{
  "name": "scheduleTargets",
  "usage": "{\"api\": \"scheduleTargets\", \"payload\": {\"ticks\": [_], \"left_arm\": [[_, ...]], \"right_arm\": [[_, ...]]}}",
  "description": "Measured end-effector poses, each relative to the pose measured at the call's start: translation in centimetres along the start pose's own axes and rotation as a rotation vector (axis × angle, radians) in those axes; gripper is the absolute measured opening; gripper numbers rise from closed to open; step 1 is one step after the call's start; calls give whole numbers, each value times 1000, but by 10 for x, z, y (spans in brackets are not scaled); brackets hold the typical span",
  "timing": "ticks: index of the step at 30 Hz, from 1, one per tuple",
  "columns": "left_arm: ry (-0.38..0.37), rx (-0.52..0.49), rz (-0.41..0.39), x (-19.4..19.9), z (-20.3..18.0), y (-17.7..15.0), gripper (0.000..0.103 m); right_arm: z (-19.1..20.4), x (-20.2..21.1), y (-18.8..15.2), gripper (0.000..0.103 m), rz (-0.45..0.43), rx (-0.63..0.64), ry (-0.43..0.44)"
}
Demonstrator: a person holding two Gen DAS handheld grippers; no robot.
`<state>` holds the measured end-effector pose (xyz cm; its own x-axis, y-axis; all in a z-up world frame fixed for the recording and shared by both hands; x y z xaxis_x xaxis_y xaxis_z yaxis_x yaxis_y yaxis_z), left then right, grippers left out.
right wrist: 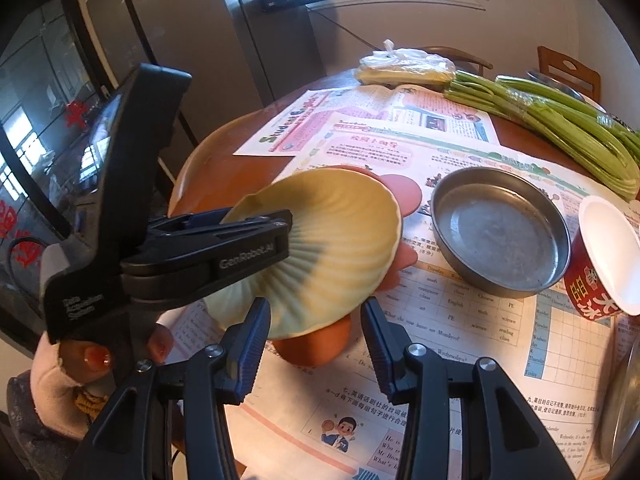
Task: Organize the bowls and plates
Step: 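Carry the yellow plate with the left tool and lower it onto the orange plate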
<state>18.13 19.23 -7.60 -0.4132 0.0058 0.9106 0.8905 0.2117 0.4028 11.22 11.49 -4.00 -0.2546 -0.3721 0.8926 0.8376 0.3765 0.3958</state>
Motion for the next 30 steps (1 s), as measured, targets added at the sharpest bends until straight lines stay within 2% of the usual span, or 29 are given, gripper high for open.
{"api": "scheduleTargets", "payload": {"ticks": [7,12,18,25,30], "left_arm": [[31,-3,24,1,-6,-1,56],[22,62,-4,16,2,-5,59],[37,39,-50,43,-7,-3,64],[-10,-59,-87,72,-56,-4,64],[-32,-139,-108,88,-95,-5,64]], "right_arm": [[-15,17,-1,47,-42,-29,12],[-33,34,-4,47,-83,-39,5],[-55,57,-6,47,-138,-91,-1],[-75,73,-15,47,-157,-140,-6],[-95,100,-24,47,-211,-190,-12]]}}
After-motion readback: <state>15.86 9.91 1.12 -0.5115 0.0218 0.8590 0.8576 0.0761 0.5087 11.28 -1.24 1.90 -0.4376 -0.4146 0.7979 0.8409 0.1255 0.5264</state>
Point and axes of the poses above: each gripper's, at about its wrist camera, not at the fingertips, and x roughly against the way its jaws point, z to its left, y to its top, the point moved 6 cm from there along -x, roughly the way its jaws point, and after that the axes turned 13 degrees about z, right-handed, at the moved point
